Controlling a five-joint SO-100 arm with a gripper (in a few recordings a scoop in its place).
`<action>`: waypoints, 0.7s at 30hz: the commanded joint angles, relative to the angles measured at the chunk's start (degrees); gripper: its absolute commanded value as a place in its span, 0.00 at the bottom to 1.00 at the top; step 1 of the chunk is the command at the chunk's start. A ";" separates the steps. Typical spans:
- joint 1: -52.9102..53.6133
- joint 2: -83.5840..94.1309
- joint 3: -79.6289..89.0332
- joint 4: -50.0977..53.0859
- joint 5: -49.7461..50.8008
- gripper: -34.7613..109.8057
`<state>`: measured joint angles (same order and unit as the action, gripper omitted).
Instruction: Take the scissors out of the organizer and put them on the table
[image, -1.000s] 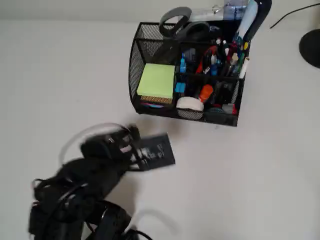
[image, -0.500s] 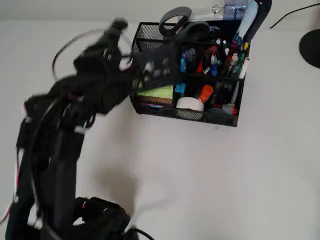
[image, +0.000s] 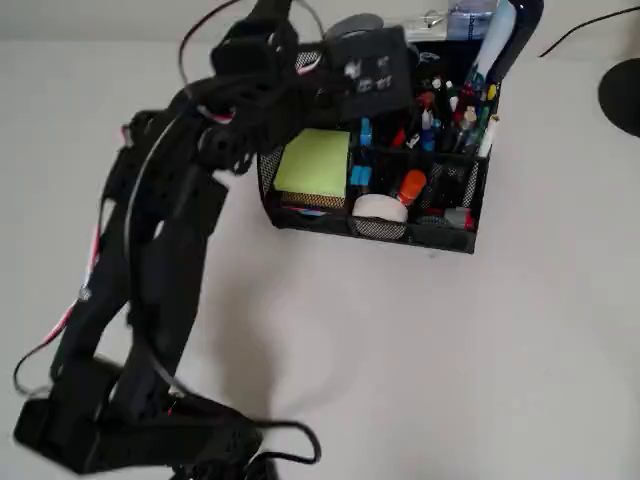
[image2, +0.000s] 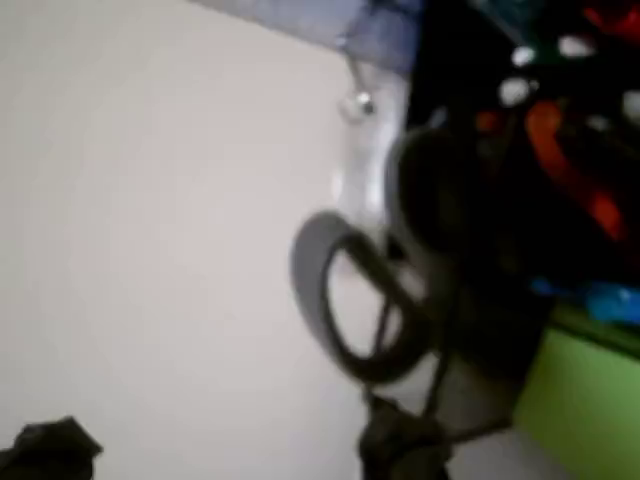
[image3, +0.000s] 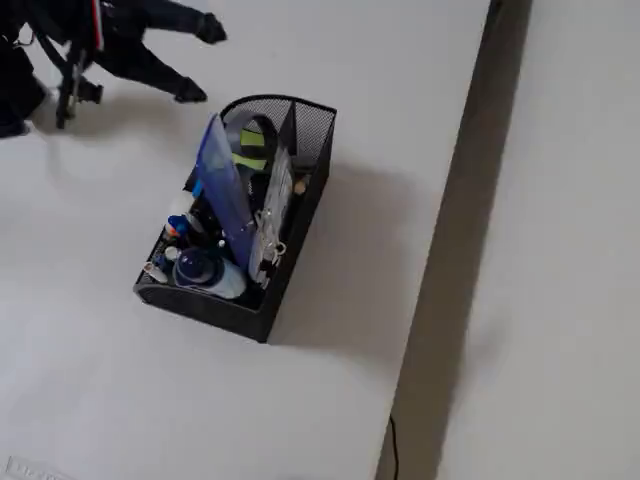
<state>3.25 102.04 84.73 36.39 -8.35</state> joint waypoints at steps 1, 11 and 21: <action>1.58 -4.13 -9.14 -2.02 0.79 0.49; 1.67 -11.43 -15.03 -2.55 1.23 0.49; 0.44 -16.44 -22.24 -0.62 2.46 0.49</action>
<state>4.13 85.34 67.94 35.68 -6.68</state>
